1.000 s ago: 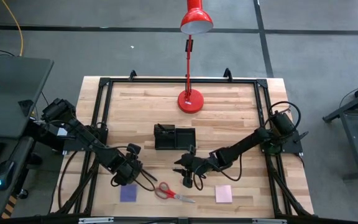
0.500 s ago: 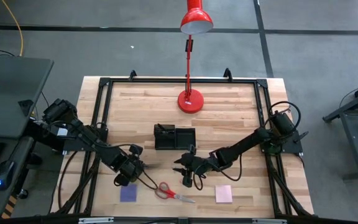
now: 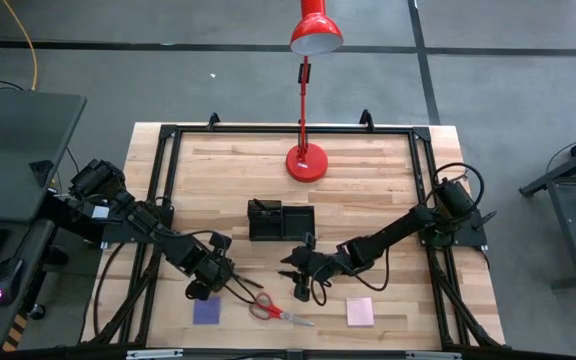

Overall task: Pick and place office supplies into organizer
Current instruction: Put the black pen into the desk organizer

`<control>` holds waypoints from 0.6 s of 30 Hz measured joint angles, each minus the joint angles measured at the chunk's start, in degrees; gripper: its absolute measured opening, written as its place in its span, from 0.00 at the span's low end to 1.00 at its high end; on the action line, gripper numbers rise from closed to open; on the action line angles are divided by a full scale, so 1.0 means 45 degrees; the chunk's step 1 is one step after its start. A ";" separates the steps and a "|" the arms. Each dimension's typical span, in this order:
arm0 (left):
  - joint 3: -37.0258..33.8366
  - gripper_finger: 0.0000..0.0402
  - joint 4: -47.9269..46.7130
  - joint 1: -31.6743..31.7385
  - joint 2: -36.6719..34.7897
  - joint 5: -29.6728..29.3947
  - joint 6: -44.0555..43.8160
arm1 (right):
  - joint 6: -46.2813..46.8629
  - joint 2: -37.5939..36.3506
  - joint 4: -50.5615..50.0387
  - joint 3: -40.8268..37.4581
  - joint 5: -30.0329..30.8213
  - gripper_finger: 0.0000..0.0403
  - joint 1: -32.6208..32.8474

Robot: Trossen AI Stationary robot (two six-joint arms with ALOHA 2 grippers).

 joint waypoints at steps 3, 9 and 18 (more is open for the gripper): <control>0.0101 0.03 -0.0117 -0.0008 0.0031 -0.0102 -0.0086 | 0.0000 0.0000 0.0000 0.0000 -0.0001 0.36 0.0000; 0.0518 0.02 -0.0313 -0.0003 0.0121 -0.0253 0.0160 | 0.0000 0.0000 0.0000 0.0000 0.0005 0.36 0.0000; 0.0774 0.01 -0.0777 0.0021 0.0170 -0.0799 0.0290 | 0.0154 0.0000 -0.0010 0.0000 -0.0051 0.36 0.0000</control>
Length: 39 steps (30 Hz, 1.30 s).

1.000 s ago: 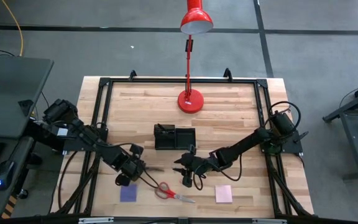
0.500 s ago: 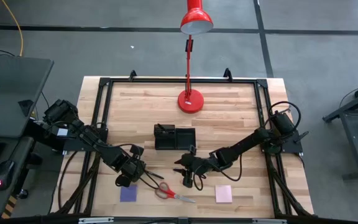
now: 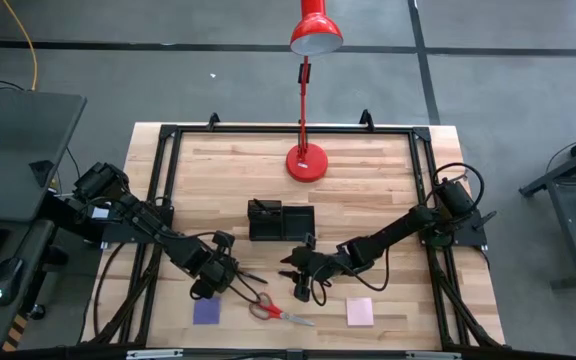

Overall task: Pick and place office supplies into organizer
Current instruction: Put the black pen into the desk organizer

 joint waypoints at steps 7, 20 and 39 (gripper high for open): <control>0.0016 0.00 -0.0436 -0.0010 -0.0024 -0.0144 -0.0001 | -0.0211 0.0000 -0.0015 0.0000 -0.1293 0.36 0.0000; 0.1862 0.00 -0.1832 -0.0818 -0.0068 -0.0839 0.0335 | -0.0362 0.0000 -0.0356 0.0000 -0.0771 0.36 -0.0229; 0.3191 0.00 -0.3265 -0.1435 -0.0073 -0.2299 0.0460 | 0.1483 -0.0010 0.2289 0.0005 -0.9856 0.46 -0.3784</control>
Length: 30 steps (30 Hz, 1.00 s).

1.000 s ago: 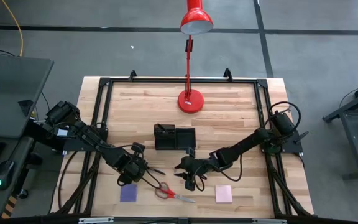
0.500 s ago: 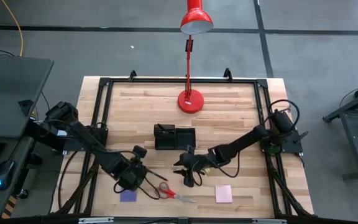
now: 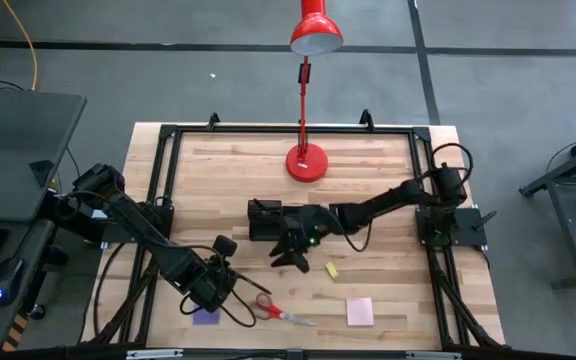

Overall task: Pick and place office supplies into organizer
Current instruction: Put the black pen into the desk organizer

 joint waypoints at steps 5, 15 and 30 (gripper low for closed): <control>0.0000 0.00 0.0008 0.0002 0.0000 -0.0148 0.0122 | 0.1149 0.0031 0.0272 0.0000 -0.0997 0.53 -0.0659; 0.0000 0.00 0.0372 0.0039 -0.0005 -0.0482 0.1081 | 0.1854 0.1204 0.1598 0.0000 -0.1531 0.52 -0.0335; 0.0005 0.00 0.1269 0.0585 -0.0010 -0.0103 0.1871 | 0.1491 0.2450 0.0690 0.1951 -0.1982 0.52 -0.0070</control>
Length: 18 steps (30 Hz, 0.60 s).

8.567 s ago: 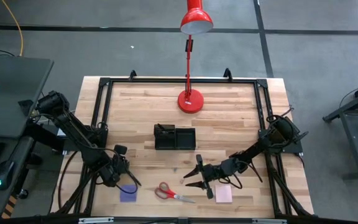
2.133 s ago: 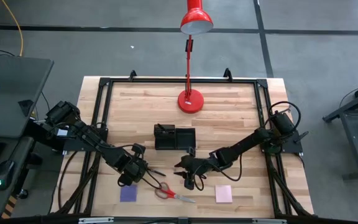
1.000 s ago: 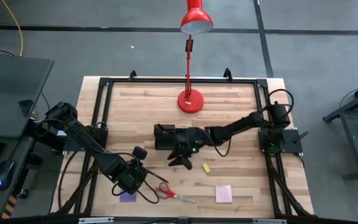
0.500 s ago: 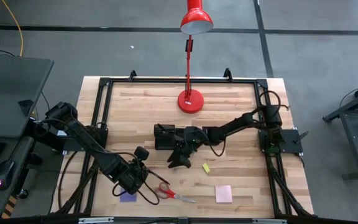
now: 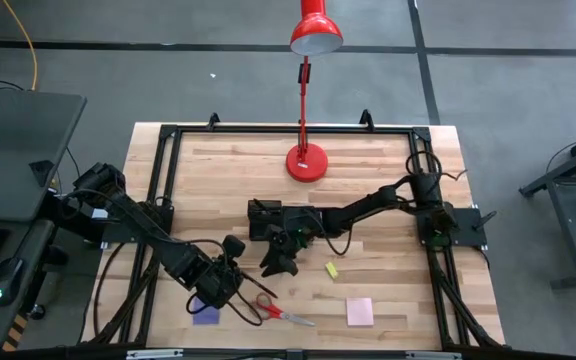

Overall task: Pick and place office supplies into organizer
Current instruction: Put the black pen into the desk organizer

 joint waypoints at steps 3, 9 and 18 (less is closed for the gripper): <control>0.0000 0.00 0.0014 0.0000 0.0000 -0.0019 0.0051 | -0.0044 -0.0007 -0.0122 -0.0023 0.0223 0.52 -0.0017; 0.0000 0.00 0.0133 0.0010 0.0000 -0.0379 0.0425 | 0.0172 -0.0007 -0.0128 -0.0023 0.0262 0.52 0.0116; 0.0144 0.00 0.0656 0.0015 0.0000 -0.0723 0.1202 | 0.0432 -0.0002 -0.0599 -0.0033 -0.0019 0.52 0.0386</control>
